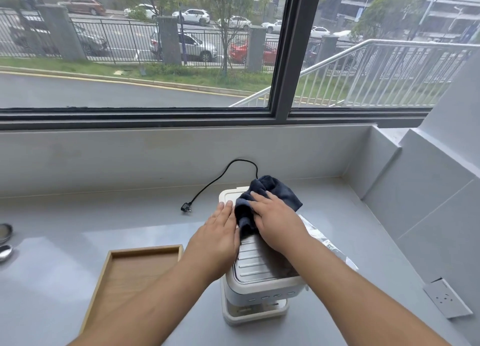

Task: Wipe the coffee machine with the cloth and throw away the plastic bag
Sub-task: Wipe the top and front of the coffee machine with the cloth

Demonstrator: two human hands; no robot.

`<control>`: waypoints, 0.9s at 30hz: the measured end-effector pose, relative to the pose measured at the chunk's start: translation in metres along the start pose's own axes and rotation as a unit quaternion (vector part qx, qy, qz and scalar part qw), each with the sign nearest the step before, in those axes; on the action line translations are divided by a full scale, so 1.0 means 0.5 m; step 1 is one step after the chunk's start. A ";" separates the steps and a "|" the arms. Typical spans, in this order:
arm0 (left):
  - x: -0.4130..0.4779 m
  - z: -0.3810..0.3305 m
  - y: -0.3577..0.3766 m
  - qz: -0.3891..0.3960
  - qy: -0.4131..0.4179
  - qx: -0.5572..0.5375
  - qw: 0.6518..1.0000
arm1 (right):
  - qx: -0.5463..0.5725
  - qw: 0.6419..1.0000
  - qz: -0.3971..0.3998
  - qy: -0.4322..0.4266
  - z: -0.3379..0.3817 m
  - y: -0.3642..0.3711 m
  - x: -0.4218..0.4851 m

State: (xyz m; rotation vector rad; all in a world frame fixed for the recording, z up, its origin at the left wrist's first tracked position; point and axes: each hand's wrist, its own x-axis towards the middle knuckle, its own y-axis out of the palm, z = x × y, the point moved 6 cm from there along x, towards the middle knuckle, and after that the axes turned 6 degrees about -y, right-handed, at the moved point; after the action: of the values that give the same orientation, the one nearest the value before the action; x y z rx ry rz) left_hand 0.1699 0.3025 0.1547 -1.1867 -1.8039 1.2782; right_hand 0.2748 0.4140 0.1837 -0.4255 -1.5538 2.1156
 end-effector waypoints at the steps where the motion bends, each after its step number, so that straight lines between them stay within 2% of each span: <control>1: 0.001 -0.002 -0.001 -0.001 0.003 0.009 1.000 | 0.003 1.000 -0.001 -0.003 0.005 0.001 0.010; 7: -0.003 -0.006 -0.008 -0.012 0.009 0.049 0.999 | 0.000 0.999 0.002 -0.049 0.029 0.002 0.001; 14: -0.003 0.013 -0.002 0.001 0.012 0.026 1.000 | 0.030 0.987 -0.055 -0.149 0.088 -0.015 -0.125; 20: 0.008 0.010 -0.022 -0.035 -0.004 0.008 0.999 | 0.054 0.980 0.021 -0.192 0.126 0.001 -0.220; 27: 0.010 0.008 -0.022 -0.043 -0.010 0.005 0.999 | 0.040 0.988 0.068 -0.135 0.048 -0.015 -0.263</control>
State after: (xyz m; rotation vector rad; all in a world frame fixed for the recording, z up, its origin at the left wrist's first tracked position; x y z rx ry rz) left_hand 0.1611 0.3041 0.1635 -1.0837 -1.8407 1.2515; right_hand 0.3741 0.3246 0.1943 -0.2300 -1.6179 2.4137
